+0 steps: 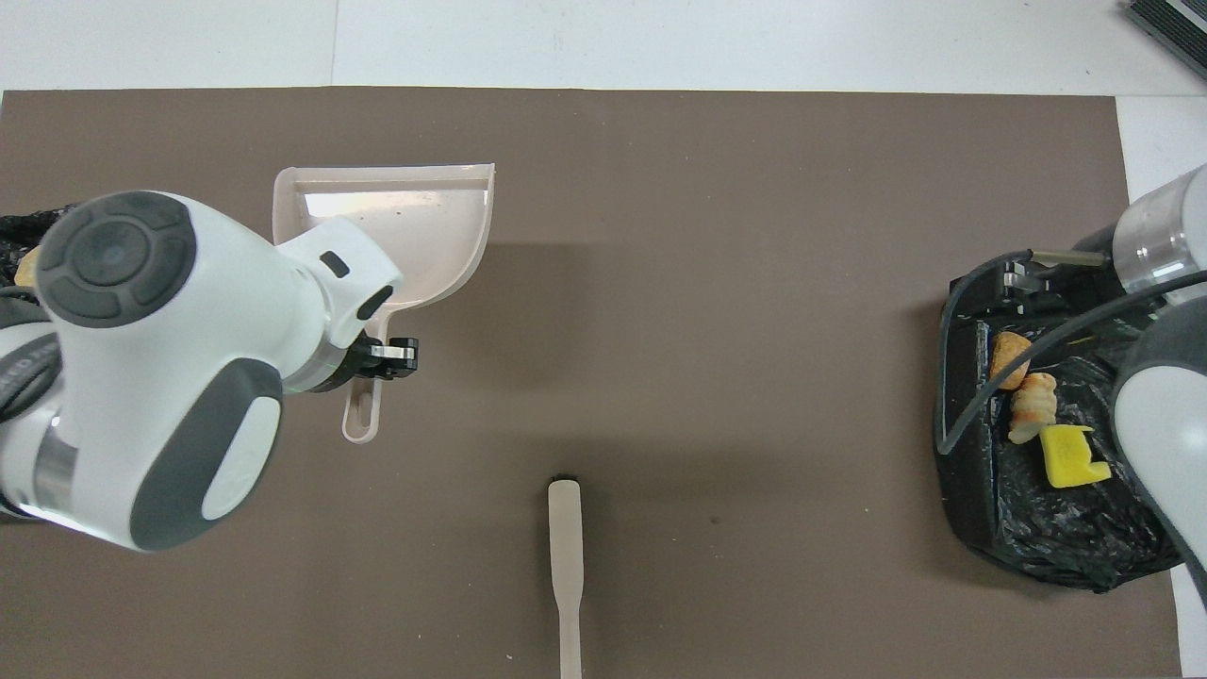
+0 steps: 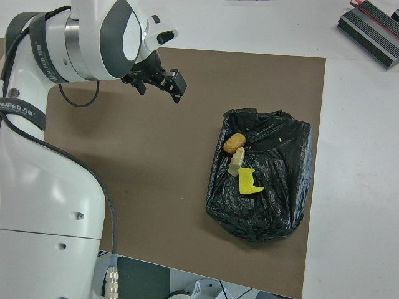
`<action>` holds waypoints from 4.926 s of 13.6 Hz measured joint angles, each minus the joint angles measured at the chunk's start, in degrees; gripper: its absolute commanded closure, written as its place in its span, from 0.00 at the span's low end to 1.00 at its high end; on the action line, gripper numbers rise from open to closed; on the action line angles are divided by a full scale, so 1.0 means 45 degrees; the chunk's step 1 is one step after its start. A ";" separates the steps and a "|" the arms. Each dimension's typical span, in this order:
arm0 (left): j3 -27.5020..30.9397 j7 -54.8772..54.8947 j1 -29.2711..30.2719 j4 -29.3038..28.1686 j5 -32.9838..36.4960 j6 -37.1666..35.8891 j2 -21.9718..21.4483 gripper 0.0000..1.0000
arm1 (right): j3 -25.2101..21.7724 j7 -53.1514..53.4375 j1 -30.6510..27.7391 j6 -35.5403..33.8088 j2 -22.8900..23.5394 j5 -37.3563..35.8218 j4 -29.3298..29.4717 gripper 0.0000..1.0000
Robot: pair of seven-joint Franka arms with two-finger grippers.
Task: Sweep and dump trash in bin
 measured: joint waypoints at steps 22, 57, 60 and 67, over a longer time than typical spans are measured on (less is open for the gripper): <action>0.0382 -0.3383 -0.2855 0.0473 -0.0454 0.5442 0.3931 0.00 | 0.0005 0.0000 0.0003 0.0000 -0.0005 0.0000 0.0000 0.00; 0.0959 0.5270 0.3909 0.3896 -0.0128 -0.3412 -0.0011 0.00 | 0.0014 -0.0648 -0.0326 0.0007 -0.0003 -0.0008 0.0020 0.00; 0.0965 0.5289 0.3909 0.3906 -0.0128 -0.3696 0.0023 0.00 | 0.0014 -0.0648 -0.0326 0.0007 -0.0002 -0.0008 0.0020 0.00; 0.0958 0.5478 0.3909 0.4556 0.0021 -0.4515 0.0202 0.00 | 0.0014 -0.0648 -0.0326 0.0007 -0.0002 -0.0009 0.0020 0.00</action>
